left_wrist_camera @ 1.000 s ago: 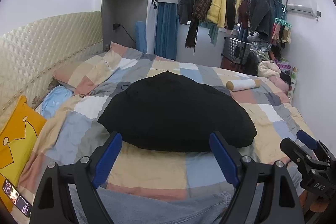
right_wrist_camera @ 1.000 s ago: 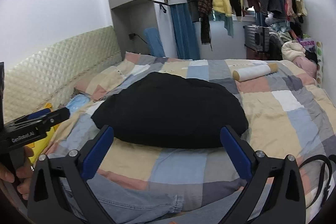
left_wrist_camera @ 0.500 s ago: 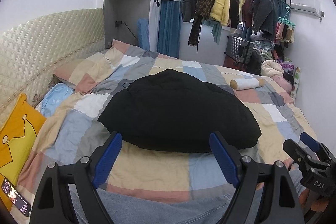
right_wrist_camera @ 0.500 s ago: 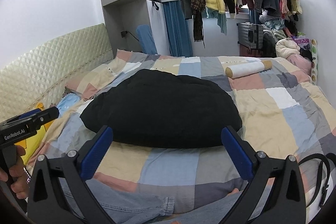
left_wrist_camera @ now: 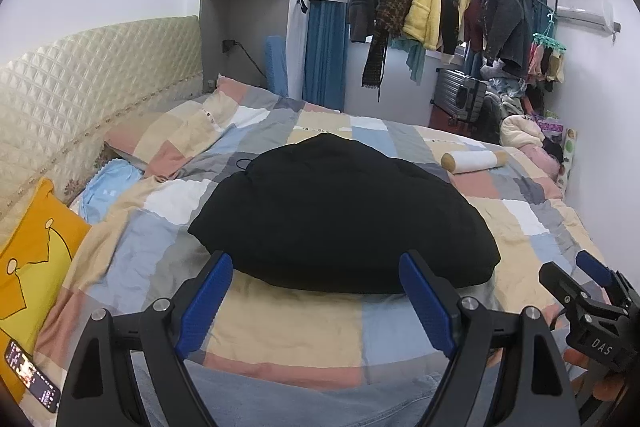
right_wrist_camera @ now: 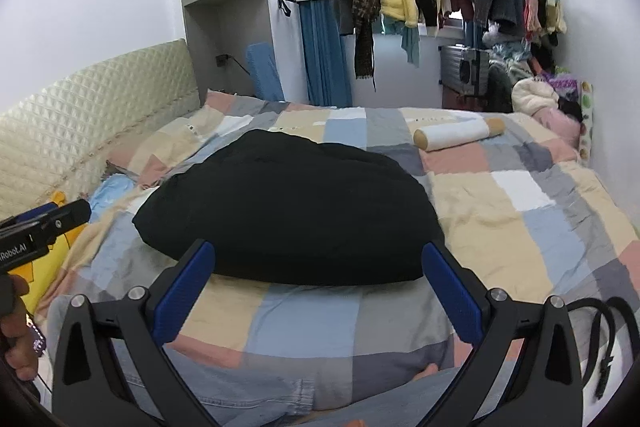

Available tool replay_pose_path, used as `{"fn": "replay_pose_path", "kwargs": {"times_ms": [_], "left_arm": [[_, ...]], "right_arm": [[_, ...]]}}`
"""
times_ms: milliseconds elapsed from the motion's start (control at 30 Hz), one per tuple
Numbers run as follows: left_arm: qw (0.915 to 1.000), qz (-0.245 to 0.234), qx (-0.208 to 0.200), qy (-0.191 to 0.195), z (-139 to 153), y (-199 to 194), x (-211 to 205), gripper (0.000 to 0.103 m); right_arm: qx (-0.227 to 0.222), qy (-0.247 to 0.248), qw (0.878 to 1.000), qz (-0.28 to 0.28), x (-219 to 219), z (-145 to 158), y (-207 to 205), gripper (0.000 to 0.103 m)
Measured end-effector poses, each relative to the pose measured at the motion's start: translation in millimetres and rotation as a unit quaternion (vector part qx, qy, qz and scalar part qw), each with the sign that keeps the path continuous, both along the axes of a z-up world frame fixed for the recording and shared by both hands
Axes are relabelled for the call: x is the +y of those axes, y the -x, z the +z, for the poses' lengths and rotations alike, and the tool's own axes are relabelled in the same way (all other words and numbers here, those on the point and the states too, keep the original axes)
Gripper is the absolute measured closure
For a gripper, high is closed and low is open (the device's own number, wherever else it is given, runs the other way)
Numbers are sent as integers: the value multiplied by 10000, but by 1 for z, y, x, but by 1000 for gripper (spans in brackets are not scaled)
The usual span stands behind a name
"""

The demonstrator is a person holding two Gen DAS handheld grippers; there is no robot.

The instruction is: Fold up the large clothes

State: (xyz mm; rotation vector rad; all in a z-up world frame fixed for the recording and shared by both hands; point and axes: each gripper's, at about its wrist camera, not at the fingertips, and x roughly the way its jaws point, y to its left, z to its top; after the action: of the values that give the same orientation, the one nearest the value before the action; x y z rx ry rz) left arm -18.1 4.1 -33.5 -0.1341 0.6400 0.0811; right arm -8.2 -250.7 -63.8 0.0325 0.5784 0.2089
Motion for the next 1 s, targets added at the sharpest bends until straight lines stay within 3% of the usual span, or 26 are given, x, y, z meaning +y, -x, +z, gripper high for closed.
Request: {"fn": "replay_pose_path", "kwargs": {"times_ms": [1000], "left_arm": [[9998, 90, 177, -66, 3, -3, 7, 18]], "right_arm": [[96, -116, 9999, 65, -3, 3, -4, 0]]}}
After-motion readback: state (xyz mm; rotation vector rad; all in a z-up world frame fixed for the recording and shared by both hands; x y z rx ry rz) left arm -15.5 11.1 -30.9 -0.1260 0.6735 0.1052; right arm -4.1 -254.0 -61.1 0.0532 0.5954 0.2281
